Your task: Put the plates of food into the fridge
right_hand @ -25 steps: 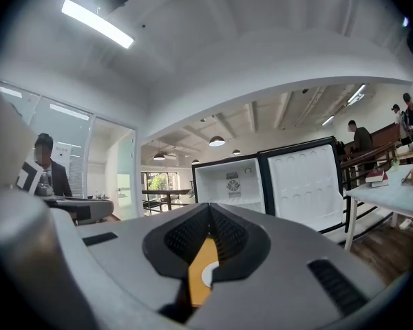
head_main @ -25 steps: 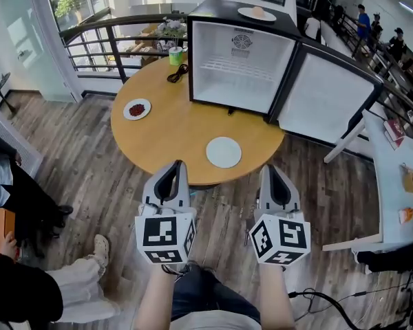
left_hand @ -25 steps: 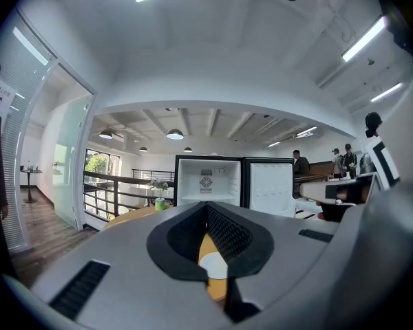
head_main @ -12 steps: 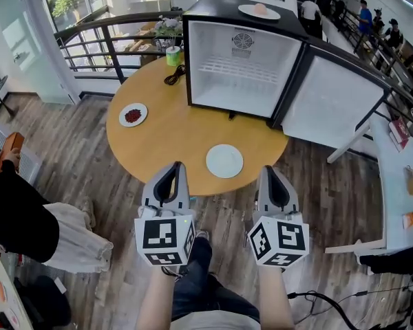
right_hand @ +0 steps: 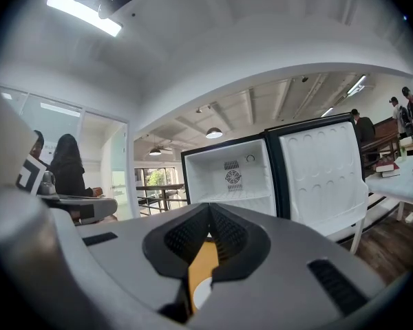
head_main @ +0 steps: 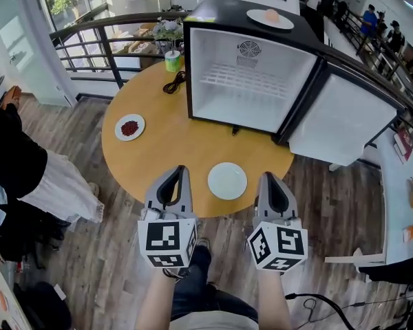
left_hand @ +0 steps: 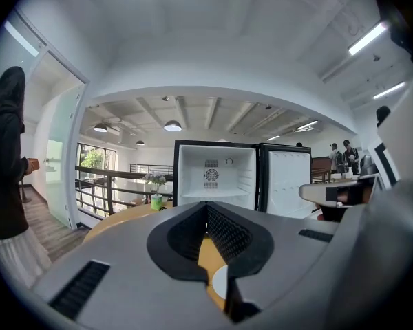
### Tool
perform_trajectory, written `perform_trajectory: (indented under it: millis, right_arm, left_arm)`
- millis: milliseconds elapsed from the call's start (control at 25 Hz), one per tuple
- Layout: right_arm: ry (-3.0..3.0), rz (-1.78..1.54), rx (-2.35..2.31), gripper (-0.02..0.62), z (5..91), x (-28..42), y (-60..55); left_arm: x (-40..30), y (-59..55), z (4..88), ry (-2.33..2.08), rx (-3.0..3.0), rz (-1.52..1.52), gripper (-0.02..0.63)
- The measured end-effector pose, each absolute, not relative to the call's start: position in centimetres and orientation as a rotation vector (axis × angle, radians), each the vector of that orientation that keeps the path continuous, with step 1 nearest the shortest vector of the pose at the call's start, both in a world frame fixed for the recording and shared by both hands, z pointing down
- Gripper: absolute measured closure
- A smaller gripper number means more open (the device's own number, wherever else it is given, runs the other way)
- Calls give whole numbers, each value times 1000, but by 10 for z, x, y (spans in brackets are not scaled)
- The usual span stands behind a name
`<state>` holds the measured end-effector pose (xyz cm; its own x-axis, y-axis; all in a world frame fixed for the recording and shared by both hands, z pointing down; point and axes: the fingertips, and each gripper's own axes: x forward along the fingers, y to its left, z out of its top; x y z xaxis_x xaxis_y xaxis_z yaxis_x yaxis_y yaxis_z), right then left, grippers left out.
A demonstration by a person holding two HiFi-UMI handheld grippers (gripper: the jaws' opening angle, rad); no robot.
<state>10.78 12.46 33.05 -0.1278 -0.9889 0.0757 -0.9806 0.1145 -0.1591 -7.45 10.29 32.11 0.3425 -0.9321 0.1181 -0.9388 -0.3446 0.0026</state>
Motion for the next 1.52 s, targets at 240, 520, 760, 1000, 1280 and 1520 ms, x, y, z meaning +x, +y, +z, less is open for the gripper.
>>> perform_trajectory:
  millis: [240, 520, 760, 1000, 1280, 1520]
  right_arm:
    - [2307, -286, -2066, 583, 334, 107, 85]
    - [2291, -293, -2109, 583, 337, 104, 41]
    - [2270, -316, -2153, 583, 345, 107, 4]
    - [2250, -376, -2199, 583, 365, 111, -16]
    - [2269, -428, -2218, 583, 382, 114, -33]
    - [2315, -508, -2212, 583, 408, 121, -40]
  left_arm:
    - [-76, 63, 327, -1726, 2509, 170, 600]
    - [-73, 14, 334, -1659, 2523, 193, 600]
    - [-73, -26, 342, -1613, 2528, 203, 598]
    - [-73, -49, 356, -1572, 2520, 225, 598]
    - [-73, -64, 380, -1542, 2475, 278, 600]
    - [-64, -63, 415, -1513, 2409, 362, 598]
